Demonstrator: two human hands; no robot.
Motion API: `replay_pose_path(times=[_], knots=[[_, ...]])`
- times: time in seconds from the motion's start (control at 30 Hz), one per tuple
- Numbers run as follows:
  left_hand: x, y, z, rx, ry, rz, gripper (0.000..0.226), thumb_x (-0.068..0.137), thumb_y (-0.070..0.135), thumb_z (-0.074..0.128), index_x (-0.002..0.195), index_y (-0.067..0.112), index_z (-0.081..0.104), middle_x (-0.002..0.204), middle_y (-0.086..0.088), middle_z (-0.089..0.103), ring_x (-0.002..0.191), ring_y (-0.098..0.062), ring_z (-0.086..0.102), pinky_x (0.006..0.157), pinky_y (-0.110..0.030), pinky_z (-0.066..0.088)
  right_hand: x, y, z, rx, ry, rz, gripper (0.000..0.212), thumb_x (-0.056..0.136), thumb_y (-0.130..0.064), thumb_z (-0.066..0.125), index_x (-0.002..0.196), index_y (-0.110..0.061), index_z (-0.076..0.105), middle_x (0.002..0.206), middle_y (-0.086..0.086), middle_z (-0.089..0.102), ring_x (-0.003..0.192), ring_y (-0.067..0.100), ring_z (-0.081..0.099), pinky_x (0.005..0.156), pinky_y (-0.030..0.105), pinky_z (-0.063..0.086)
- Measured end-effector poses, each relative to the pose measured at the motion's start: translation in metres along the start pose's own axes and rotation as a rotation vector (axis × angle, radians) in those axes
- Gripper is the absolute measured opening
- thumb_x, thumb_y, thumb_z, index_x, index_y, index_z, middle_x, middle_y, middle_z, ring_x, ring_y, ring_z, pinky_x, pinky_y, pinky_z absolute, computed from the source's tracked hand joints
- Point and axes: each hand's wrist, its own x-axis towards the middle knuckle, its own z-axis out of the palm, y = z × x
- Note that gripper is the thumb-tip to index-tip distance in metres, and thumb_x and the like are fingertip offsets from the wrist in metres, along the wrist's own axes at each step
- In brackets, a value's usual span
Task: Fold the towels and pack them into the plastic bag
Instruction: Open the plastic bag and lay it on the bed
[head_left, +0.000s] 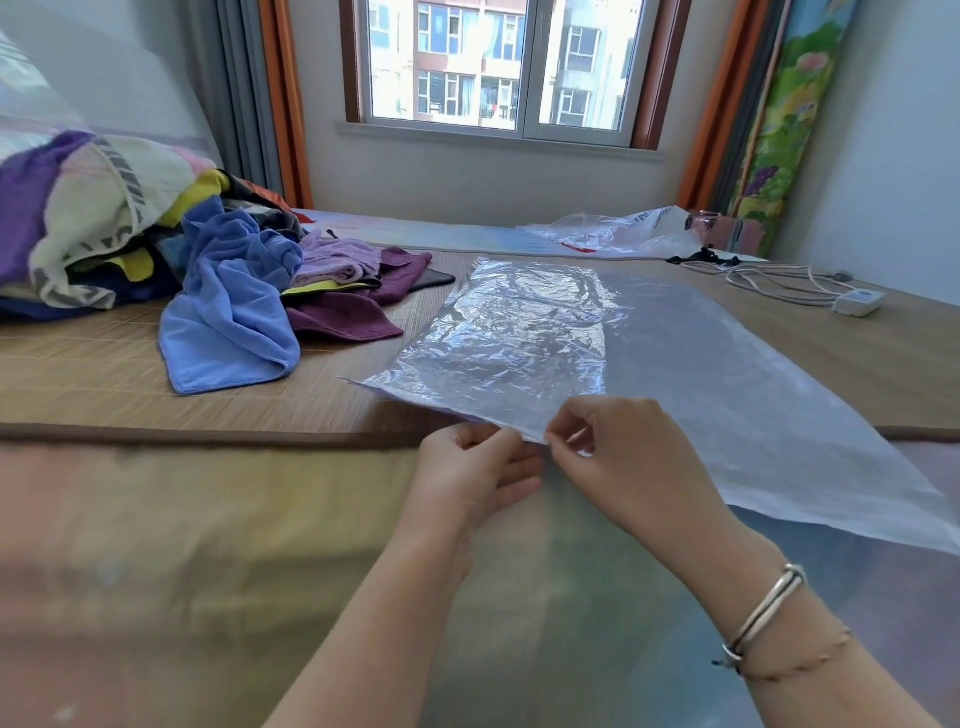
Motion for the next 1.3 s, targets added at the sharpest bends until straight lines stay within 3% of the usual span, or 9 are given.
replay_pose_path(times=[0.17,0.27,0.43,0.73,0.9,1.0,1.07,1.17,1.3], knots=[[0.0037,0.0012,0.003,-0.038,0.009,-0.069,0.014,0.09,0.008,0.054,0.079,0.002,0.062,0.072,-0.009,0.067,0.06,-0.016,0.069,0.062,-0.027,0.06,-0.0011,-0.0037,0.0006,-0.005,-0.016,-0.007,0.006,0.083,-0.028,0.063,0.08,-0.026,0.068,0.074,-0.011,0.068,0.078,0.007,0.066,0.074,0.03,0.051],[0.0034,0.0015,0.0024,-0.044,-0.011,-0.055,0.011,0.09,0.012,0.061,0.09,0.001,0.062,0.079,-0.011,0.067,0.064,-0.017,0.069,0.062,-0.027,0.06,-0.001,-0.0035,-0.0009,0.04,-0.018,0.01,0.006,0.083,-0.026,0.065,0.079,-0.025,0.069,0.067,-0.015,0.063,0.073,0.002,0.065,0.072,0.027,0.051],[0.0017,0.0007,-0.0027,-0.01,-0.046,-0.013,0.034,0.085,0.011,0.07,0.107,-0.012,0.059,0.088,-0.018,0.07,0.075,-0.019,0.072,0.06,-0.022,0.057,0.0026,0.0013,-0.0023,0.119,-0.025,0.048,0.011,0.082,-0.023,0.066,0.073,-0.028,0.069,0.073,-0.015,0.069,0.07,-0.002,0.064,0.068,0.021,0.048],[0.0005,0.0075,-0.0061,0.109,-0.076,-0.025,0.007,0.088,0.001,0.063,0.094,-0.002,0.063,0.097,-0.022,0.072,0.081,-0.023,0.072,0.061,-0.023,0.059,0.0021,0.0011,-0.0025,0.134,-0.037,0.062,0.009,0.08,-0.025,0.069,0.072,-0.028,0.07,0.07,-0.017,0.068,0.067,-0.006,0.063,0.064,0.015,0.045],[0.002,0.0042,-0.0022,0.143,-0.001,-0.033,0.013,0.089,0.007,0.058,0.097,0.0,0.064,0.073,-0.01,0.072,0.063,-0.015,0.071,0.058,-0.024,0.058,-0.0005,-0.005,-0.0008,0.103,-0.046,0.015,0.009,0.081,-0.025,0.066,0.073,-0.026,0.069,0.073,-0.015,0.069,0.071,-0.003,0.065,0.071,0.023,0.051],[0.0032,0.0029,-0.0028,0.214,0.011,0.027,0.007,0.087,0.005,0.059,0.082,0.005,0.064,0.05,-0.001,0.062,0.05,-0.008,0.063,0.059,-0.024,0.056,-0.0001,-0.0036,0.0001,0.158,-0.051,0.03,0.009,0.081,-0.032,0.07,0.072,-0.029,0.069,0.07,-0.02,0.068,0.069,-0.007,0.065,0.071,0.023,0.052],[0.0043,0.0029,-0.0033,0.256,0.016,0.079,0.019,0.085,0.002,0.062,0.067,0.008,0.062,0.043,0.001,0.053,0.049,-0.009,0.06,0.059,-0.023,0.055,0.0001,-0.002,0.0001,0.161,-0.064,0.037,0.009,0.081,-0.034,0.07,0.074,-0.029,0.07,0.069,-0.021,0.067,0.07,-0.006,0.065,0.072,0.023,0.052],[0.0048,0.0022,-0.0018,0.293,0.004,0.132,0.025,0.083,-0.003,0.062,0.061,0.007,0.06,0.042,0.001,0.049,0.045,-0.008,0.054,0.053,-0.021,0.051,0.0009,-0.0012,0.0016,0.132,-0.06,0.036,0.008,0.082,-0.029,0.069,0.075,-0.027,0.071,0.073,-0.016,0.069,0.072,-0.004,0.066,0.073,0.027,0.053],[0.0047,-0.0012,0.0014,0.371,-0.002,0.238,0.009,0.082,-0.006,0.059,0.075,-0.011,0.061,0.051,-0.005,0.055,0.041,-0.003,0.051,0.049,-0.016,0.046,0.0005,-0.0021,0.007,0.047,-0.075,0.04,0.009,0.083,-0.03,0.065,0.078,-0.024,0.069,0.08,-0.008,0.071,0.081,0.009,0.068,0.074,0.03,0.053]])
